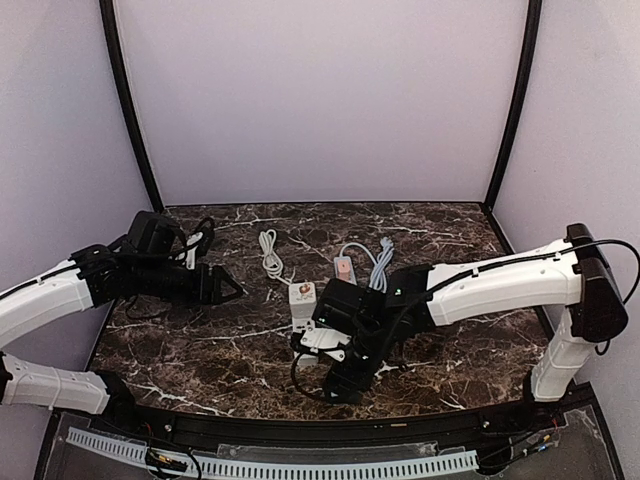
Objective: Insert the plug
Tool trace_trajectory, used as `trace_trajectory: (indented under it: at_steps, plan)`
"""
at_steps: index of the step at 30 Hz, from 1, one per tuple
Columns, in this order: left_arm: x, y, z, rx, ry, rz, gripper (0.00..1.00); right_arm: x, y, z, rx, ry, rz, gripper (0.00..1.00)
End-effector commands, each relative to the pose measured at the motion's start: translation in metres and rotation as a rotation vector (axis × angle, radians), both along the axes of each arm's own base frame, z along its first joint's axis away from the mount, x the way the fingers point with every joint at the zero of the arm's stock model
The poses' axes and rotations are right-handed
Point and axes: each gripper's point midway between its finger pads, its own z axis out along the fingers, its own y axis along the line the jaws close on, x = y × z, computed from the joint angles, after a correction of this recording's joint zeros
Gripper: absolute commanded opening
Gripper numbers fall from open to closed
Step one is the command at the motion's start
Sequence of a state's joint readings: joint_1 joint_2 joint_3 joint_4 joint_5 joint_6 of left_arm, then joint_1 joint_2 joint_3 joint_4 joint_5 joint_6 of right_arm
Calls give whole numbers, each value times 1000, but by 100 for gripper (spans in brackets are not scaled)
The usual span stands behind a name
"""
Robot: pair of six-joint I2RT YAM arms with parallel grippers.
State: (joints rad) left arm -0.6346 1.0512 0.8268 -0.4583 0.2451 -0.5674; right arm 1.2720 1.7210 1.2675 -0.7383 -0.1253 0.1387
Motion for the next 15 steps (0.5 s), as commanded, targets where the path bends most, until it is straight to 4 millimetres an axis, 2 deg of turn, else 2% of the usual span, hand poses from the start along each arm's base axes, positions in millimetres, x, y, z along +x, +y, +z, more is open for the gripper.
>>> trace_trajectory:
  at_steps: [1, 7, 15]
  plan:
    - [-7, 14, 7, -67, 38, 140, 68, -14, 1, -11, -27, -24, 144, 84]
    - [-18, 30, 5, -105, 61, 233, 66, -8, -9, -30, -87, -98, 205, 84]
    - [-31, 46, 8, -96, 53, 263, 65, -1, -15, -49, -61, -200, 296, 84]
